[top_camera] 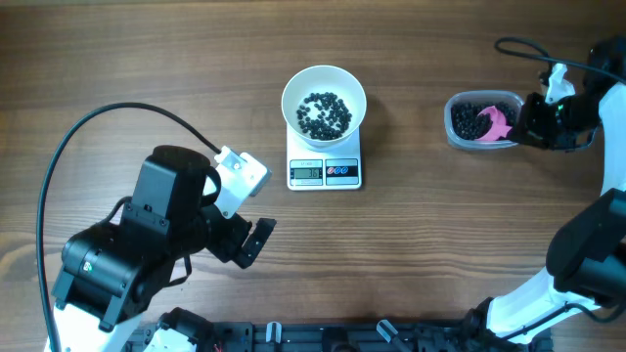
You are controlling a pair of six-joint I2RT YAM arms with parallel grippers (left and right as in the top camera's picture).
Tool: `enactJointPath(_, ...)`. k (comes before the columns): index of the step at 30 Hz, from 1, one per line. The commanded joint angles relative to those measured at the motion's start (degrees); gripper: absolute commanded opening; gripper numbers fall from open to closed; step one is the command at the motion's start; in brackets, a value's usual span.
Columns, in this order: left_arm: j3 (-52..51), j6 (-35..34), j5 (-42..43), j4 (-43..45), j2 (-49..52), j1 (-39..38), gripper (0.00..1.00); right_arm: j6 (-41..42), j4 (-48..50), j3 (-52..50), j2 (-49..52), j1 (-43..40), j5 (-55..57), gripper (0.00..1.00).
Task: Scoop item into bowl and weigh 150g on scale
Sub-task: 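Dip the scoop into the beans and lift it filled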
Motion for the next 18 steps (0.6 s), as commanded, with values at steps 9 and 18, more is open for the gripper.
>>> enactJointPath(9, 0.6, 0.7, -0.1, 0.2, -0.3, 0.3, 1.0, 2.8, 2.4, -5.8, 1.2, -0.1, -1.8, 0.05)
enactJointPath(18, 0.6, 0.7, -0.1, 0.2, -0.3, 0.3, 1.0, 2.6, 2.6, -5.7, 1.2, -3.1, -9.9, 0.04)
